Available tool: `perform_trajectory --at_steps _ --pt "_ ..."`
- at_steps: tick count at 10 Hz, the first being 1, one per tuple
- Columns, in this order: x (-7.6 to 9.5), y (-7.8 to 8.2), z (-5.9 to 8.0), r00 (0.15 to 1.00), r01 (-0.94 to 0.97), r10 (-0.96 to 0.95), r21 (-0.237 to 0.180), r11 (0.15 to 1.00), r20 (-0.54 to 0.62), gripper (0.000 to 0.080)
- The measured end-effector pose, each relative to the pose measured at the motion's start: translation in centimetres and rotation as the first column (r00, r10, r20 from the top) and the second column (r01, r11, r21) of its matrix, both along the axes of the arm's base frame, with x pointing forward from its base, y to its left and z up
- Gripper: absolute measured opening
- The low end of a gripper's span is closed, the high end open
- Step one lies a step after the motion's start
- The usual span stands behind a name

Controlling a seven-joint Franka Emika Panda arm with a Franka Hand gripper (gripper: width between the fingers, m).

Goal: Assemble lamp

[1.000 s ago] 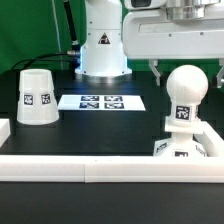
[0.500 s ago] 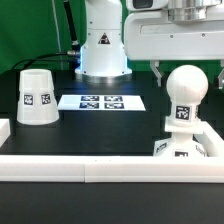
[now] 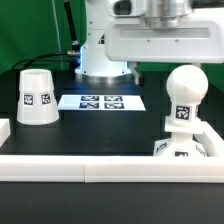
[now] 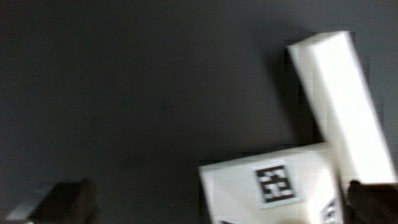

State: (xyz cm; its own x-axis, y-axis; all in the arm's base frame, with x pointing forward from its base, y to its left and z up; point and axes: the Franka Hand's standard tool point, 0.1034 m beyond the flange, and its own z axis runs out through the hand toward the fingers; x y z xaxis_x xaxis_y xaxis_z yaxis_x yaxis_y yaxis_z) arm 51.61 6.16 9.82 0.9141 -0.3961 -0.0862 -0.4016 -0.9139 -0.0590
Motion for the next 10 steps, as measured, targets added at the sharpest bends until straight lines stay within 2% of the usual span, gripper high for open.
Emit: perform_trajectory --at_steps 8,10 --pt "-0.3 -0.1 -0.3 1.000 -0.013 0.013 -0.001 1.000 -0.003 0.0698" --pt "-4.0 -2.1 -0.9 0.996 -0.083 0.083 0.000 0.997 -0.031 0.0698"
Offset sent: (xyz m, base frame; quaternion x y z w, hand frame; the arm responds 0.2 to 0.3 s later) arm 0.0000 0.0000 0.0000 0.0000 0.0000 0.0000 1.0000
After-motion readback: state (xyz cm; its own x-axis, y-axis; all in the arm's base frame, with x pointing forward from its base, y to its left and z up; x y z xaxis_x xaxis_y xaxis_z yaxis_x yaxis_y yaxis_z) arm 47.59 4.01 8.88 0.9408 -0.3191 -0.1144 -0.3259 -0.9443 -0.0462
